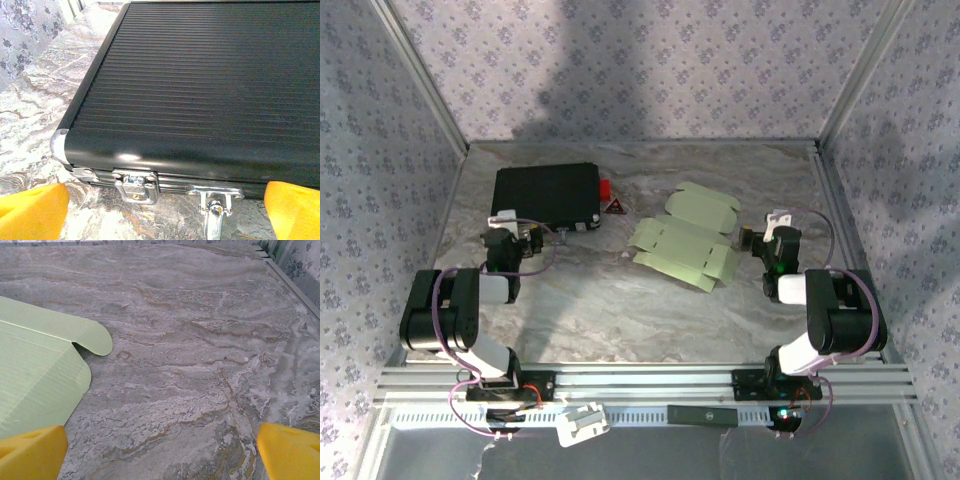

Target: Fold the paper box

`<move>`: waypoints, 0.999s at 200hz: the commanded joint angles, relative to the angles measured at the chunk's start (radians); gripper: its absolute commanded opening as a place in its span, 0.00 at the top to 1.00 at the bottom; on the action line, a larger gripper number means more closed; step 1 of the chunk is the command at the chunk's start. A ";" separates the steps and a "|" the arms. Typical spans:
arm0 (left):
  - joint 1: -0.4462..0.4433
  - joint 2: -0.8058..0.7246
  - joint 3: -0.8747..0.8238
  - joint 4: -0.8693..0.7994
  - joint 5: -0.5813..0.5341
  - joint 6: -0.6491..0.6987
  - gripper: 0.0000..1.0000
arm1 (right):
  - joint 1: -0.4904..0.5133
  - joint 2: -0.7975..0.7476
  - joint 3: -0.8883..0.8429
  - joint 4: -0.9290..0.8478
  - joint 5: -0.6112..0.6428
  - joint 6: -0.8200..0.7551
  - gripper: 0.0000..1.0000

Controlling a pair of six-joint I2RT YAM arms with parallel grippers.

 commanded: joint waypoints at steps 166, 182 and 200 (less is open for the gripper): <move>-0.105 -0.724 0.318 -1.217 0.034 -0.908 0.18 | 0.099 -0.724 0.465 -1.324 -0.112 0.562 0.01; -0.169 -0.698 0.351 -1.257 0.194 -0.915 0.22 | 0.171 -0.776 0.471 -1.449 -0.086 0.618 0.02; -0.375 -0.660 0.378 -1.333 0.160 -0.910 0.22 | 0.305 -0.875 0.403 -1.512 -0.018 0.774 0.12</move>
